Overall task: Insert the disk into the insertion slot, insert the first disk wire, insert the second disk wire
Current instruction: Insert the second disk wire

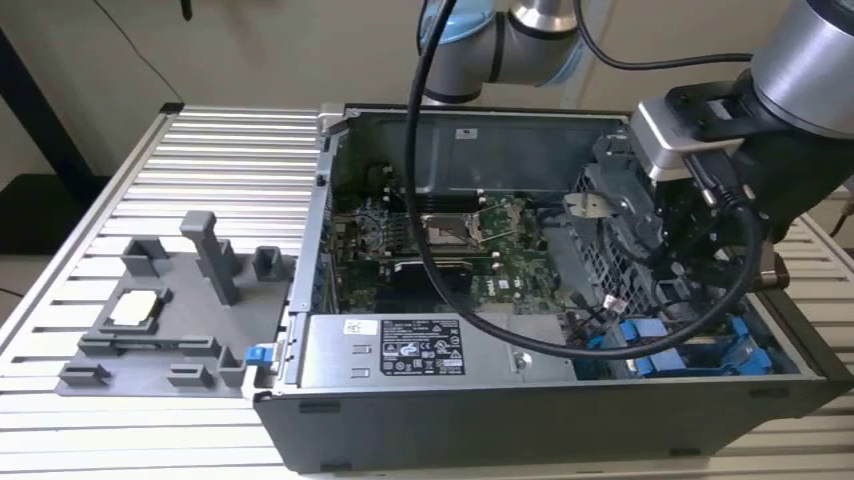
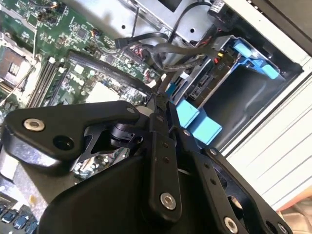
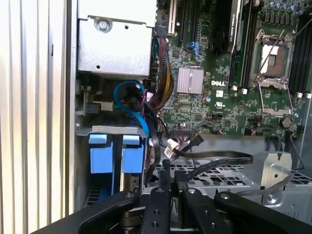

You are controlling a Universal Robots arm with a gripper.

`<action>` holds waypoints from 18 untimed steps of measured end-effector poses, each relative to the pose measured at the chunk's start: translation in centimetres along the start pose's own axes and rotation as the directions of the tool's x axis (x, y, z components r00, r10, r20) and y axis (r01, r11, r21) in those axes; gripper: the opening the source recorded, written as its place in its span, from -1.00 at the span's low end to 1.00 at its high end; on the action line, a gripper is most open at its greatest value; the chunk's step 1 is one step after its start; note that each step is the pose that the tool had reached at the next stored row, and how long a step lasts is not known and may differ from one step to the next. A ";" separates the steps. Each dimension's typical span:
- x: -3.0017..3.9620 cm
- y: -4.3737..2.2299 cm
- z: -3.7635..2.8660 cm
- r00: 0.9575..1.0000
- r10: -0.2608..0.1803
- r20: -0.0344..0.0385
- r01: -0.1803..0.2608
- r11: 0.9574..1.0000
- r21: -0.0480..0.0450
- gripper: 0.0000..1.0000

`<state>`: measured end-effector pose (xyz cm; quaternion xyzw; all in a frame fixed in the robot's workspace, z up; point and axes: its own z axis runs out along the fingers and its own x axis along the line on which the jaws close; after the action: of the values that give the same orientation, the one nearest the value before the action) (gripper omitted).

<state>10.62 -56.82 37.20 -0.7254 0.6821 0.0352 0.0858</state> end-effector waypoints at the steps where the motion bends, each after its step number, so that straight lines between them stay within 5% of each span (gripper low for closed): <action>1: 0.15 -0.14 0.02 1.000 0.000 0.000 0.000 1.000 0.000 -0.69; 8: 0.92 -1.52 0.26 1.000 0.000 -0.004 0.000 1.000 -0.001 -0.69; 12: 1.19 -2.73 0.49 1.000 0.002 -0.006 -0.002 1.000 -0.016 -0.69; 18: 1.75 -2.81 0.79 1.000 0.015 -0.007 -0.015 1.000 -0.020 -0.69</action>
<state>13.58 -58.25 36.35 -0.7213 0.6873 0.0401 0.0759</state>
